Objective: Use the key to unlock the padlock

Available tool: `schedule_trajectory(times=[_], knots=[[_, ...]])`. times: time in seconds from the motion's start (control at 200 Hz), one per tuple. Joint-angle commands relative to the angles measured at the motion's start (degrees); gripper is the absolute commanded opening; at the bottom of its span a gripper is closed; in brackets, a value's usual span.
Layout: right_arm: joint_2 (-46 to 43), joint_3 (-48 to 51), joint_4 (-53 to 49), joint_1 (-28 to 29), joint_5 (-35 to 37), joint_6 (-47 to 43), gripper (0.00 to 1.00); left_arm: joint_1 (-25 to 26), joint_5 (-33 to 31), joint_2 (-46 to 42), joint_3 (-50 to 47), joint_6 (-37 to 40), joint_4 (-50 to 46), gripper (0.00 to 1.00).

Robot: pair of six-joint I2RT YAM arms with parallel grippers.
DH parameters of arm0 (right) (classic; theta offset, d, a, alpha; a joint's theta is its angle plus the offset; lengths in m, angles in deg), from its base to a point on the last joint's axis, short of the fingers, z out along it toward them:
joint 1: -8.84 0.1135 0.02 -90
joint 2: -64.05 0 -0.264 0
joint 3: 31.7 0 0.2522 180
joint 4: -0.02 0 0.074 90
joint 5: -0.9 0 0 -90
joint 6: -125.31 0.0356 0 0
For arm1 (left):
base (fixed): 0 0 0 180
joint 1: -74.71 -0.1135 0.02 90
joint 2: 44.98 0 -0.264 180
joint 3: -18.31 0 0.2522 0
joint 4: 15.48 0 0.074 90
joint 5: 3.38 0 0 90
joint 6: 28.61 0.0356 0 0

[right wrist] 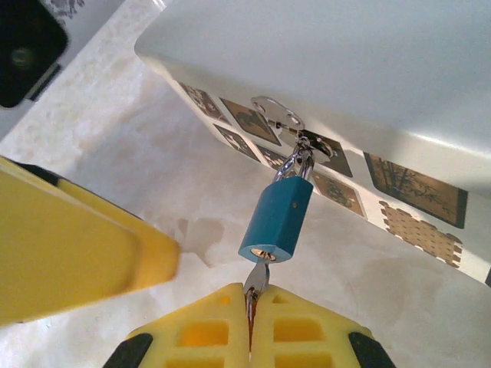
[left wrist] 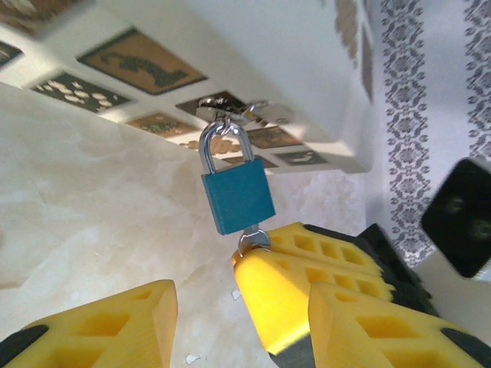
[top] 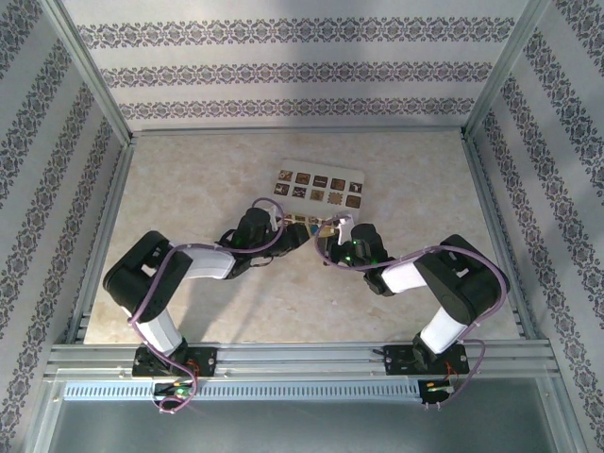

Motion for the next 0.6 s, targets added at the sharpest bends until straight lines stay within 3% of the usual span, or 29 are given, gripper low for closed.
schedule_trajectory(times=[0.0,0.245,0.595], knots=[[-0.21,-0.5,5.28,-0.56,0.13,5.55,0.0,-2.38,-1.28,-3.0,-2.54,-1.34,3.63,0.48],[0.46,-0.35,6.45,-0.66,-0.6,13.87,0.0,-5.27,0.1,-2.89,-6.65,-6.52,11.93,0.48],[0.82,-0.33,7.86,-0.48,-1.41,23.06,0.0,-5.02,2.92,8.63,-5.78,-16.49,29.48,0.47]])
